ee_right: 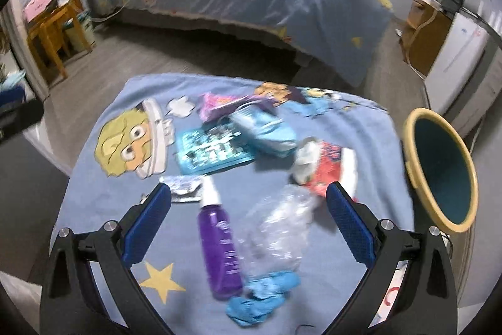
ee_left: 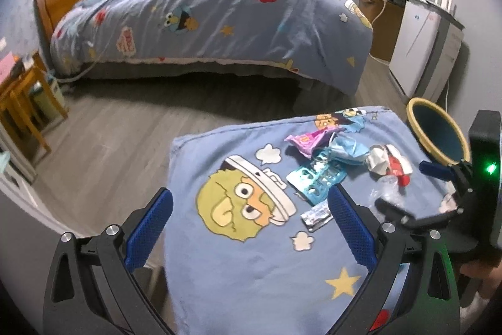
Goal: Collect trash
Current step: 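Return both tools to the trash on the cushion, then grasp the purple spray bottle with the right tool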
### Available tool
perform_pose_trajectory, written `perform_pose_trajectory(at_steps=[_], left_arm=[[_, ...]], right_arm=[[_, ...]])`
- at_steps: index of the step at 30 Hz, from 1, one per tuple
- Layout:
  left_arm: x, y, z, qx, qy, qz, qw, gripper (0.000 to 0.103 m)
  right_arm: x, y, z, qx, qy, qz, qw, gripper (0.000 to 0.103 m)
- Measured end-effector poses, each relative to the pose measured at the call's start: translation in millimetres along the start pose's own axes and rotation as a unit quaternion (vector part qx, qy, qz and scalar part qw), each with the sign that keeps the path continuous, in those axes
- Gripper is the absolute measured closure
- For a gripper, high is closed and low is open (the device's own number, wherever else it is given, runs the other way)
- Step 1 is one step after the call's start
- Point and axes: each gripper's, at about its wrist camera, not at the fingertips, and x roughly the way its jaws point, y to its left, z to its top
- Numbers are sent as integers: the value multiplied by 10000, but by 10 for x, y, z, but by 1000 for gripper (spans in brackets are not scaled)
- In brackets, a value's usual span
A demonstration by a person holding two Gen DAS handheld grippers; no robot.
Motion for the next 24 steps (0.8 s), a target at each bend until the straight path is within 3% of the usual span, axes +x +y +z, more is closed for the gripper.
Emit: perform_pose_trajectory(at_steps=[2,8,17,22,24], left_arm=[[15,5,6,37,31,4,10000,5],[77,125,44,-339,158,-163,9992,5],[153,187,68,-713,296,-330,9965,5],[178,125,71,-557,349,-267,9975,5],[194,96,61,-478,380,-236,9979,5]], right_arm=[[98,102,-44,-171,153,15,9997,12],[382,188,-200,-192,715,286,9968,44],[609,216,-392,-275,1168,456,9917,55],[674,224,-410,-328,1179,480,9913,62],[671,222,-392,-332,1176,470,9914,71]])
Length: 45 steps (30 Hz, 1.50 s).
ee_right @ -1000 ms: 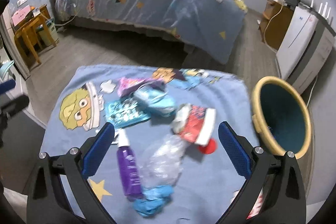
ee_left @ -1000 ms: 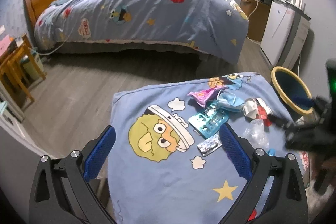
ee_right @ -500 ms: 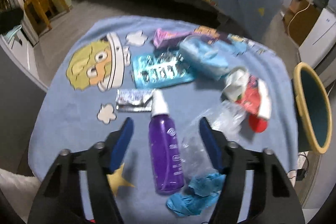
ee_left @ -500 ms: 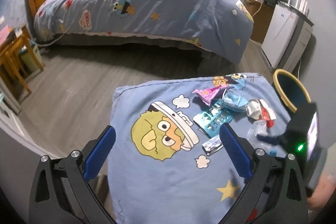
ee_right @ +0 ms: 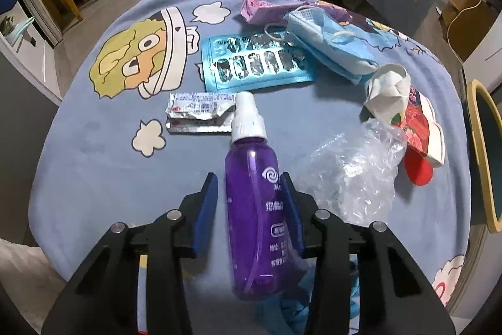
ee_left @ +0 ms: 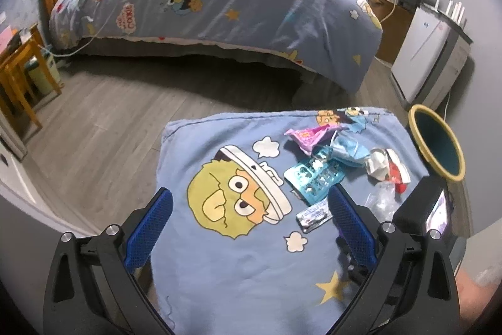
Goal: Collect trash
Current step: 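Grasp the purple spray bottle with the right tool, then lift the purple bottle with the right tool while the left tool grasps a silver blister pack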
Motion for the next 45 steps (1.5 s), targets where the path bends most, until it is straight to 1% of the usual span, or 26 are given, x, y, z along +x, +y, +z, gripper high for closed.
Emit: perform_pose_trajectory(at_steps=[6,13,18,21,22,24,27,29,31,34,37,41,44,45], left_arm=[[13,-28,9,39,10,13,10000,5],[25,-120,41,117,-10,28,9999,5],[115,-176,54,134,66,61,9999,5],[208,-258,47,230,101,80,9997,5],[236,-285,37,262,110,58,9996,5],[341,-369,-3,371,190,15,9991,5],[513,-503,-94,526,350,34,9980,5],[608,-582,-164,571,392,130,9975,5],[727,-662,-242,509,407,245,9976,5],[903,-774,-361,310,467,384,9977,5],[1035,-886,-448,218,539,390,9975,5],[1234,-1012,-535,281,778,463,9955,5],[1339,-1047,-558,140,881,386,9953,5],[1365,-1054,-560,110,895,412,9951,5]], right_arm=[[-135,-58,87,121,-150,183,9996,71],[-500,-211,256,311,-431,277,9982,71],[-885,-381,461,182,-435,230,9986,71],[-1113,-533,565,58,-557,198,9982,71],[-1160,-577,581,-18,-619,121,9980,71],[-1190,-674,583,-29,-767,43,9970,71],[-1110,-817,588,206,-671,128,9975,71],[-1094,-871,606,155,-671,100,9976,71],[-1088,-916,613,79,-686,56,9976,71],[-1088,-996,641,159,-730,120,9971,71],[-1102,-1061,652,139,-794,105,9967,71],[-1091,-1152,648,147,-782,130,9967,71],[-1069,-1222,635,175,-749,150,9969,71],[-1065,-1236,630,183,-738,163,9970,71]])
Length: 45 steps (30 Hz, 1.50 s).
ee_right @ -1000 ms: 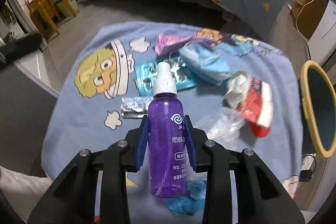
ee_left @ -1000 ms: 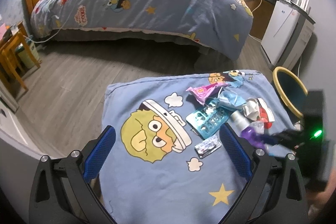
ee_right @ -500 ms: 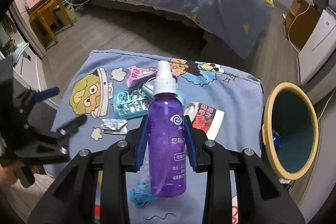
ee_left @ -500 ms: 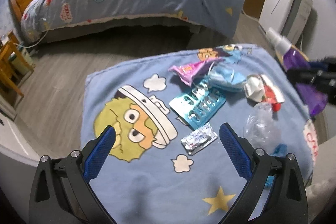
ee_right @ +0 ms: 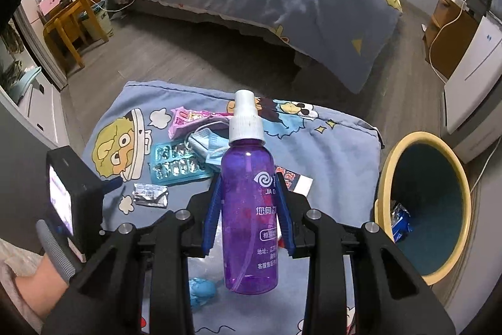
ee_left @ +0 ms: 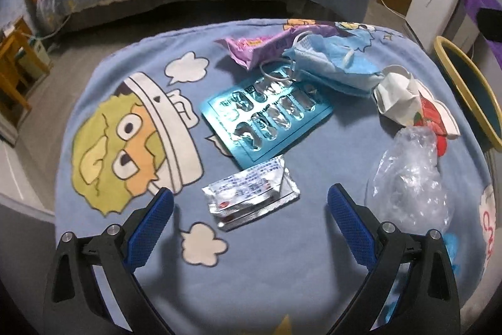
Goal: Collect trash
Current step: 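Lift the purple bottle with the right tool while the left tool grasps a silver blister pack, then carry the purple bottle and the blister pack over the bin with both tools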
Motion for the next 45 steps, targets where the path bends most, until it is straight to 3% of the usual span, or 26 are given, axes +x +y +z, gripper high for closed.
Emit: perform_pose_trajectory(at_steps=[9,16,23,33,45], left_arm=[[87,-21,6,-54,0,184,9998,9],[37,-45,36,88,3,36,10000,39],[-75,-2,50,167,-44,47,9998,39],[-615,-261,372,754,-874,-158,9932,39],[-833,-1003,609,1490,-1193,-500,9803,39]], right_arm=[[-16,-24,-10,-3,-29,9,10000,71],[-12,28,-20,-102,-12,-25,9999,71],[13,65,-5,-128,13,23,9999,71],[-144,-79,75,78,-218,143,9996,71],[-442,-956,-15,851,-419,-121,9954,71]])
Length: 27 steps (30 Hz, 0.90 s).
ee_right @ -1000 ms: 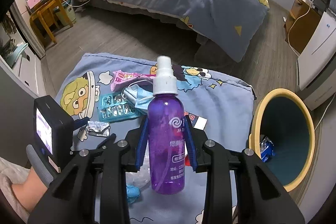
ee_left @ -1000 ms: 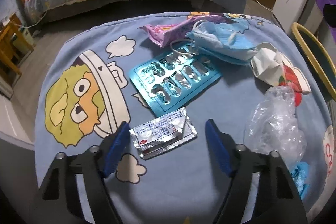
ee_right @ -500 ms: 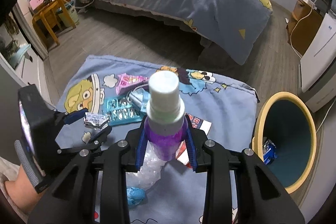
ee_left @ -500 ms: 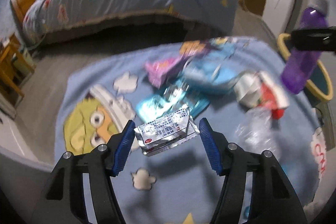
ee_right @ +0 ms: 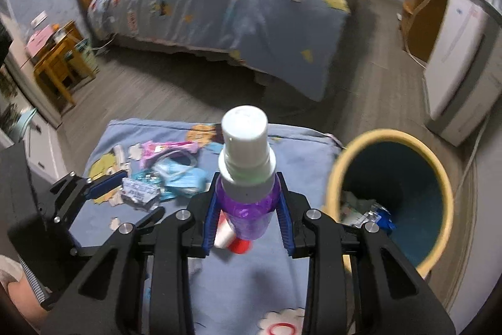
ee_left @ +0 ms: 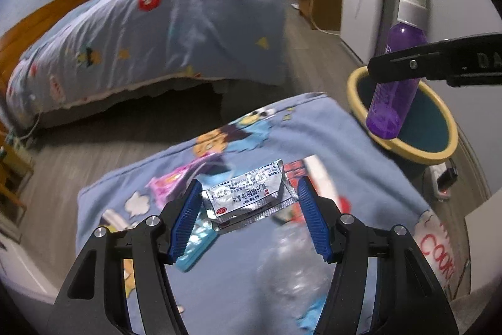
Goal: Collect trash
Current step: 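Carry the purple bottle and the blister pack over the bin with both tools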
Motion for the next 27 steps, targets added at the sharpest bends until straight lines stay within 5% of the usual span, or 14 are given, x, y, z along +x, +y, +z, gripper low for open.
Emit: perform_pose_trajectory(at_steps=[14,27], left_arm=[[152,-939,417,632,-27,-587,9963,39],[430,-1681,826,1260,139,-1270,9838,39]], right_arm=[[-176,-1333,-203,1037,-24,-628,9926,71],[-49,-2207,-482,1981,128,-876,9762,71]])
